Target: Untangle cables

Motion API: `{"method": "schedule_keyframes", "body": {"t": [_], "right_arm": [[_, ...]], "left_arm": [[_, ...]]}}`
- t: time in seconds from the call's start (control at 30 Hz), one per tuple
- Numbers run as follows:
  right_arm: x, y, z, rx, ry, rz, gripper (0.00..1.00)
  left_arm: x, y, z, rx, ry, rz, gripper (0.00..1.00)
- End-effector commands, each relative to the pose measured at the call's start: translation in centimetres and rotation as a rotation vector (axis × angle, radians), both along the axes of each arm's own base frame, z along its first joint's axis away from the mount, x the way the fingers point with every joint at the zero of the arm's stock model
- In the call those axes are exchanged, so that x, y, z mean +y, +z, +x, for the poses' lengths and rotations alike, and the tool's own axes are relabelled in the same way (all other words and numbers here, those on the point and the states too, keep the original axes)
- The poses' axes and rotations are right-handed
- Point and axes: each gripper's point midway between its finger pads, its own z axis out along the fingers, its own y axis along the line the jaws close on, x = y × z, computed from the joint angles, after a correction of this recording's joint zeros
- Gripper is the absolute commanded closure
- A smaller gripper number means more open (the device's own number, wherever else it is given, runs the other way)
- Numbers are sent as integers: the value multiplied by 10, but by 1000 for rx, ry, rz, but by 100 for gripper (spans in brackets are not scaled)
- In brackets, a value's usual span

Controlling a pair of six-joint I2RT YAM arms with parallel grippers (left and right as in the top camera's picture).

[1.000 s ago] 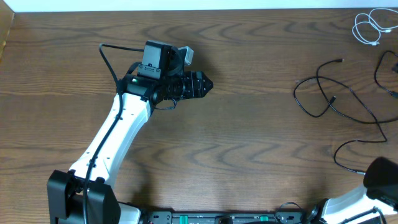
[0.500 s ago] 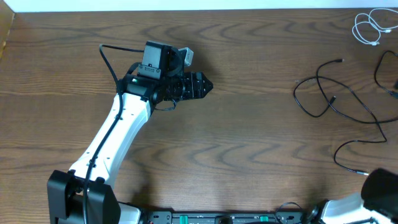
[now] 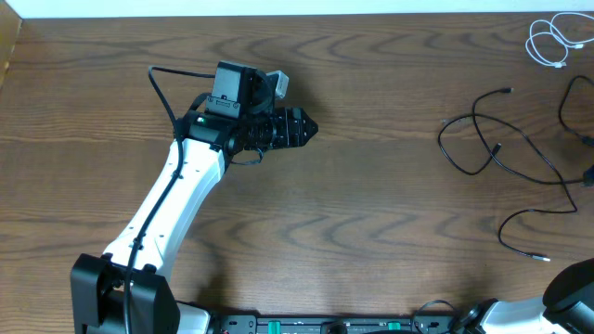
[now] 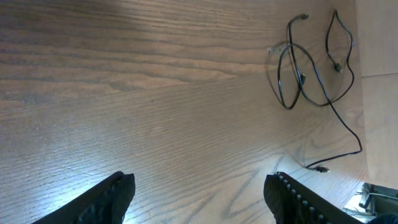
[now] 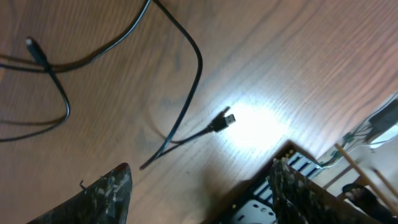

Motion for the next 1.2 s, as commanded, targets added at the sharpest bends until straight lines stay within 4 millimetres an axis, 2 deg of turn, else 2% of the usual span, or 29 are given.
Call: {"method": "schedule_keyframes", "body": {"t": [0.0,0.17,0.63,0.73,0.8,0.83,0.87,0.9,1.03,1.1,1.17], "right_arm": [[1,-12,1,-33,-45,32,33],[10,-35,5,-58,-45,93,32],[15,-96,5,-106,-171,142,38],[21,-109,4,-115,-167,159,49],[22,-114,3,-114,-154,160,60],[23,-115,3,-111,-146,162,69],[24,-115,2,-109,-134,162,90],[25,-114,3,-113,-119,168,99],[41,-98,12,-191,-22,235,99],[47,-82,19,-247,26,246,99],[54,-56,27,-320,75,238,99]], "left_arm": [[1,1,4,-16,0,14,28],[1,1,4,-16,0,14,28],[10,-6,4,-4,31,66,28],[13,-7,6,-9,44,84,28],[13,-7,6,-9,44,83,28],[13,-7,6,-9,44,83,28],[13,-7,6,-9,43,83,28],[13,-7,6,-9,43,83,28],[13,-7,6,-9,44,84,28],[13,-7,6,-9,44,84,28],[13,-7,6,-10,44,83,28]]}}
